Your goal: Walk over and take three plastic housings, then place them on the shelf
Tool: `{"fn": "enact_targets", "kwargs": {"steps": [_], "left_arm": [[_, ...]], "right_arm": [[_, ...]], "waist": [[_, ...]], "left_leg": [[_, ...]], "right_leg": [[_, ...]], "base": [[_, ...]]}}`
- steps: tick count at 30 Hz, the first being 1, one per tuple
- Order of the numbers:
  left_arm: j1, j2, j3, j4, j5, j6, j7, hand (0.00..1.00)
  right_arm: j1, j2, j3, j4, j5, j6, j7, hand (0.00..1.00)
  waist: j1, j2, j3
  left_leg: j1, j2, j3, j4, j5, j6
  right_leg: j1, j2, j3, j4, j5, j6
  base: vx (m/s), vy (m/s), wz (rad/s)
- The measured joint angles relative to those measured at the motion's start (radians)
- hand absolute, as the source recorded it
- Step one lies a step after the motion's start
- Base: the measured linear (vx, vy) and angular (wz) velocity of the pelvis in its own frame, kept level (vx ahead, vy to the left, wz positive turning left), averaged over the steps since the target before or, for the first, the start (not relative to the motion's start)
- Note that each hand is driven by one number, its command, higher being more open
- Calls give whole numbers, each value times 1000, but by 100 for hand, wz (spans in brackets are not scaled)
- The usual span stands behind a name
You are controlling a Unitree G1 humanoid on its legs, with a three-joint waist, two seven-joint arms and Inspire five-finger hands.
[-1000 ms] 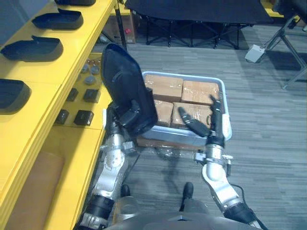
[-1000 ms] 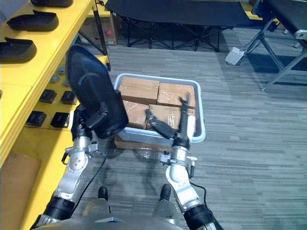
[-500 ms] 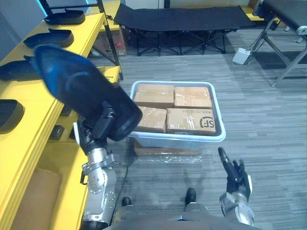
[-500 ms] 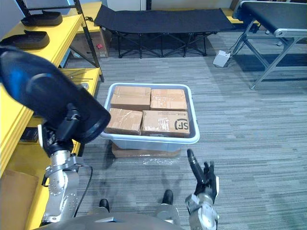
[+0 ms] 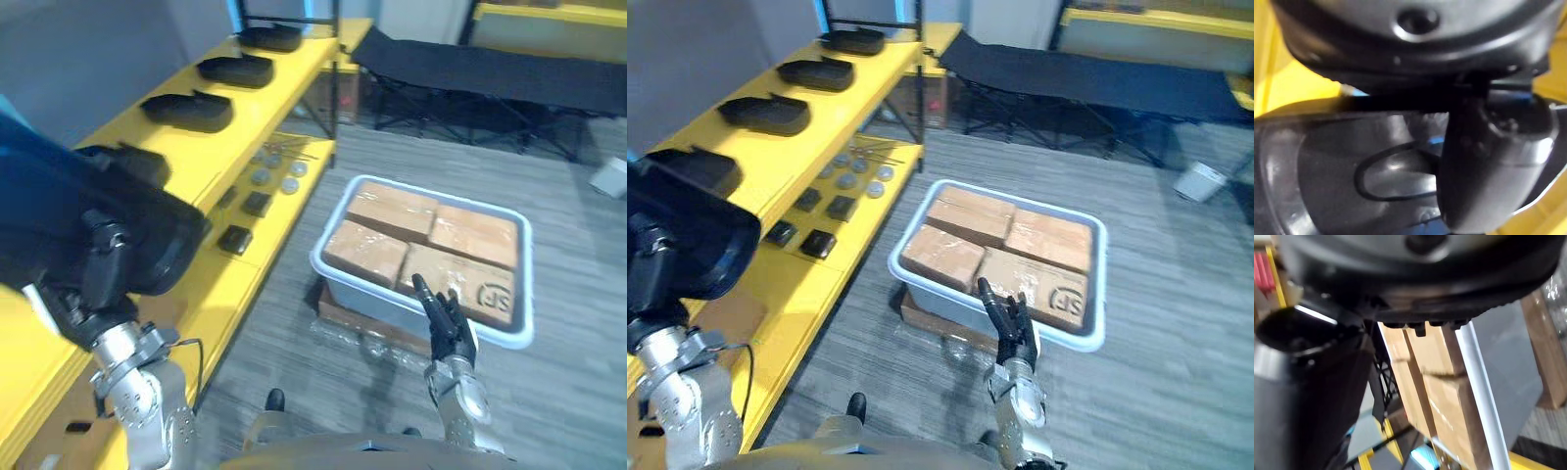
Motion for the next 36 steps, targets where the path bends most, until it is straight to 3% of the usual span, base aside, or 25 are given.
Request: {"fn": "enact_targets", "kwargs": {"steps": [1,3,4,5,6,7,8,15,20,25,27,28,29,30,31,32,34,36], "left_arm": [[25,-14,26,0,-1,1,-18,0],[57,-26,49,-1,-7,6,-41,0],[67,-29,47,-1,-37,15,-83,0],[74,-37,38,1,-51,20,-131,0],[76,-38,37,1,-51,20,-139,0],[84,-45,33,0,-52,18,-156,0],[101,-48,35,-6,-48,16,-151,0],[104,-48,2,-81,16,24,-94,0],[110,-49,-18,-84,46,32,-99,0],[107,-47,-14,-119,53,31,-101,0],[91,-27,-9,-155,106,31,-92,0],[79,3,-6,-172,153,30,-83,0],[62,35,7,-194,190,29,-71,0],[45,48,13,-197,209,24,-65,0],[-5,80,15,-197,238,17,-49,0],[-65,116,13,-195,251,17,-25,0],[-117,128,3,-191,268,16,13,0],[-167,107,-46,-189,275,14,57,0]], "right_arm": [[-5,2,6,0,-14,0,3,100],[-16,11,9,0,-22,0,2,100],[-18,15,2,-1,-22,0,-5,100],[-13,7,-4,-2,-23,0,-28,100],[-13,5,-5,-3,-24,0,-31,100],[-15,-1,-11,-3,-59,0,-42,100],[-29,0,-7,-4,-142,-1,-48,100],[-39,-3,73,-73,-394,-10,-80,100],[-41,-13,112,-92,-412,-3,-150,100],[-72,-5,164,-94,-412,-4,-184,100],[-78,5,169,-104,-411,-16,-195,100],[-76,8,168,-116,-408,-22,-194,100],[-75,-8,166,-147,-401,-24,-190,100],[-76,-13,162,-163,-401,-26,-185,100],[-76,-8,143,-181,-402,-35,-169,100],[-75,-1,128,-207,-403,-38,-154,100],[-73,-4,123,-241,-411,-40,-138,100],[-60,-7,106,-312,-410,-48,-129,100]], "waist": [[18,-2,-8],[22,-7,-10],[10,-11,-9],[3,-10,-6],[4,-9,-5],[16,-6,-4],[21,-11,2],[10,-35,46],[16,-36,73],[25,-50,121],[32,-70,131],[29,-76,132],[8,-77,130],[-7,-77,130],[-37,-72,127],[-57,-68,130],[-76,-81,124],[-84,-87,120]], "left_leg": [[-18,-10,-31,-1,10,2],[-55,-19,-16,-4,36,45],[-77,-5,84,1,57,114],[-83,22,217,1,98,118],[-83,24,235,0,103,113],[-82,18,255,-4,123,74],[-81,-1,254,-9,123,70],[-53,-3,305,-21,118,65],[-62,1,303,0,111,67],[-159,14,285,274,-44,80],[-162,-7,285,331,-97,86],[-156,-31,275,341,-119,105],[-158,-53,265,354,-139,122],[-157,-67,249,352,-143,128],[-151,-89,202,321,-135,142],[-136,-96,144,272,-114,154],[-90,-119,102,187,-74,170],[-35,-160,47,139,-64,172]], "right_leg": [[16,-3,-46,5,-6,4],[48,-10,-133,6,-12,12],[84,-14,-211,8,-19,22],[117,-27,-287,39,-36,45],[124,-32,-299,45,-40,51],[134,-51,-323,73,-57,65],[132,-71,-317,83,-65,60],[100,-96,-233,103,-78,61],[82,-107,-220,139,-95,62],[70,-159,-191,248,-158,67],[76,-188,-173,278,-191,14],[78,-196,-147,298,-227,-121],[46,-204,-41,384,-212,-258],[11,-218,40,452,-165,-242],[-54,-214,176,569,-127,-157],[-105,-139,257,625,-218,-86],[-134,-46,317,601,-306,-95],[-167,46,385,543,-348,-123]], "base": [[39,-19,115],[26,-6,145],[25,68,207],[34,102,188],[43,170,137],[17,234,56],[-2,229,41],[-43,84,-21],[-21,13,-2],[-2,53,-3],[60,116,8],[76,133,39],[79,160,54],[76,212,93],[78,180,119],[112,108,122],[163,-4,90],[168,-10,106]]}}
